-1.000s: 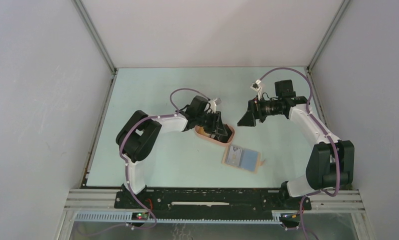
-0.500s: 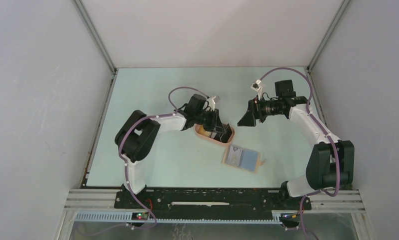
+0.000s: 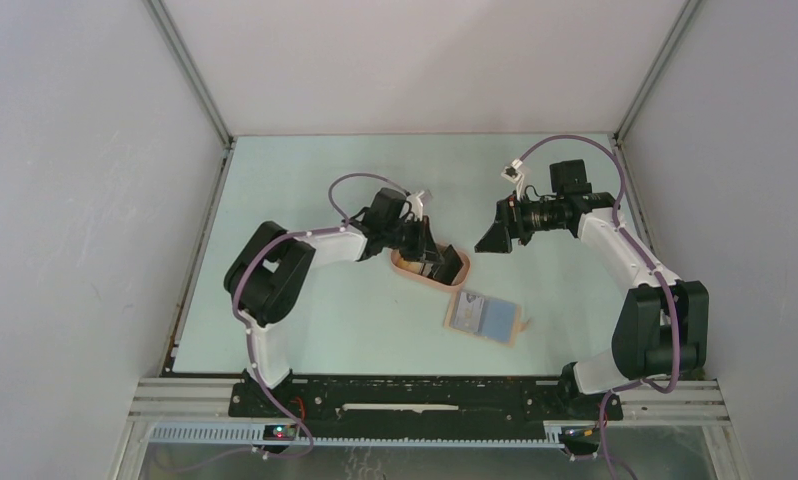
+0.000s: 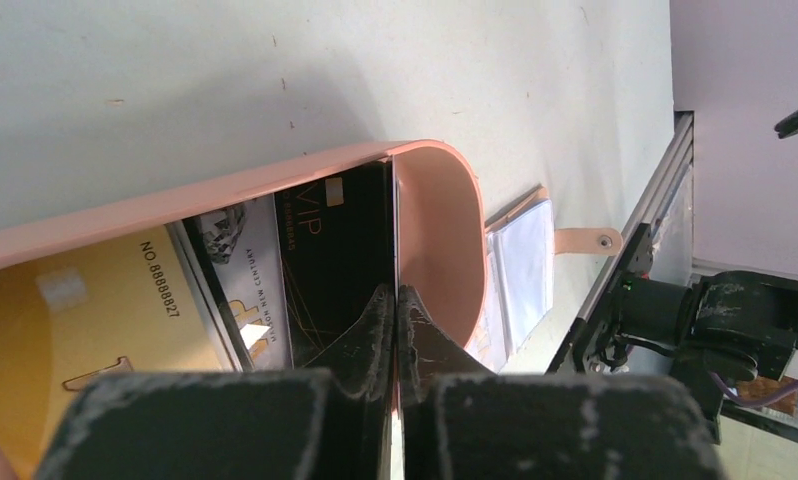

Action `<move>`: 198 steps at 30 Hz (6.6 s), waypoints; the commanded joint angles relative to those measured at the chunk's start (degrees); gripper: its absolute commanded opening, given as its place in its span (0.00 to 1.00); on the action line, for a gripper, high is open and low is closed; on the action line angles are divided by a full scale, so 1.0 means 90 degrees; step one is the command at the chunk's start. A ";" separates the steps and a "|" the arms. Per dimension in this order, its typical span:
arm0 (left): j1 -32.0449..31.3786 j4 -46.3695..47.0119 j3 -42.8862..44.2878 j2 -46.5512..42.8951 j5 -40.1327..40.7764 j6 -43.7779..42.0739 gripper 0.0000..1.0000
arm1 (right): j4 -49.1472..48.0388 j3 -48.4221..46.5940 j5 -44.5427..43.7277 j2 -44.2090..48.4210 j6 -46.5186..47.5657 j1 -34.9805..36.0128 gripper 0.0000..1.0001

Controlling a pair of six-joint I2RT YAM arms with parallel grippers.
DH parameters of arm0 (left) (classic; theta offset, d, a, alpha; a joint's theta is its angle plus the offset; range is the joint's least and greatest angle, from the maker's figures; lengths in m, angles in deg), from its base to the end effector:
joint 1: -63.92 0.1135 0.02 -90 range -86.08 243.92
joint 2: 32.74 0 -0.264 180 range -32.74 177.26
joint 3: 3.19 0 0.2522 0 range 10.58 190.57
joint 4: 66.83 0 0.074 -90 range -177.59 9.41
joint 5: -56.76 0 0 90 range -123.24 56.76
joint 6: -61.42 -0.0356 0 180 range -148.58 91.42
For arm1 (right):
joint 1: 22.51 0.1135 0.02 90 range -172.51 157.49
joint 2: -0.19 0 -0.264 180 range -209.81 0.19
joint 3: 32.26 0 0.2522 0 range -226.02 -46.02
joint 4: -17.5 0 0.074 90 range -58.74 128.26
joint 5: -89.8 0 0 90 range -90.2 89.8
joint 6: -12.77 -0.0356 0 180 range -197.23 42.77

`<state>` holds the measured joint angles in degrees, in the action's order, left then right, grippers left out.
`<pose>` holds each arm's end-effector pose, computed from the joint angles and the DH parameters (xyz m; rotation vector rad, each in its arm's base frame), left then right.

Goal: Put the credit cards into the card holder
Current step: Pick up the credit card from the storage box, then insert the credit card into the card holder.

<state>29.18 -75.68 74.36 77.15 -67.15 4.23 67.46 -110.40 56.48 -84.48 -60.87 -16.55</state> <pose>0.3181 -0.2447 0.1586 0.3817 2.4542 -1.2440 0.2930 0.0605 0.2697 -0.7918 2.1310 1.1441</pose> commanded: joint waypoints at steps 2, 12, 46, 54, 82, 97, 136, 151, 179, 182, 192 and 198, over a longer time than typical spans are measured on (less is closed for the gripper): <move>0.0089 -0.0019 -0.0162 -0.0567 0.0316 -0.0276 0.03 | 0.0040 -0.0024 0.0130 0.0149 0.0067 -0.0056 0.87; 0.0114 0.0009 -0.0223 -0.0657 0.0381 -0.0494 0.04 | 0.0165 -0.0024 0.0146 -0.0129 0.0213 0.0064 0.87; 0.0130 0.0659 -0.0586 -0.0433 -0.0003 -0.0114 0.02 | -0.1911 -0.0910 -0.2200 -0.2310 -0.2157 0.1658 0.03; 0.0164 0.0734 -0.0656 -0.0415 0.0023 -0.0045 0.03 | -0.1676 -0.0962 -0.2231 -0.2499 -0.1935 0.1712 0.02; 0.0317 0.1046 -0.0850 -0.0250 -0.0100 0.0162 0.01 | -0.1246 -0.1109 -0.2240 -0.2843 -0.1528 0.1730 0.02; 0.0354 0.1683 -0.1985 -0.2293 0.1023 -0.0116 0.00 | -0.0153 -0.1140 -0.0860 -0.1212 0.0083 0.1513 0.30; -0.2136 0.6887 -0.3827 -0.0421 0.2140 0.2776 0.00 | 0.0798 0.2830 -0.2136 0.2205 0.5711 0.1018 0.46; -0.2322 0.4013 -0.2729 -0.0791 0.2181 0.1873 0.00 | 0.0767 0.2828 -0.2396 0.1925 0.5729 0.1047 0.44; -0.2321 0.2950 -0.2173 -0.0410 0.1903 0.1983 0.00 | 0.0696 0.2827 -0.3079 0.1244 0.5640 0.1496 0.43; -0.2321 0.2857 -0.2205 -0.0517 0.1987 0.1979 0.00 | 0.0693 0.2828 -0.3124 0.1218 0.5619 0.1506 0.43; -0.2234 0.2848 -0.2404 -0.0876 0.2098 0.1985 0.00 | 0.0687 0.2830 -0.3154 0.1194 0.5595 0.1536 0.42; -0.2209 0.2846 -0.2414 -0.0866 0.2100 0.2032 0.00 | 0.0693 0.2834 -0.3155 0.1194 0.5594 0.1538 0.42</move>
<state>8.81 -49.11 53.14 71.51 -49.81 23.42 74.22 -83.53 28.31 -73.46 -10.45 -3.18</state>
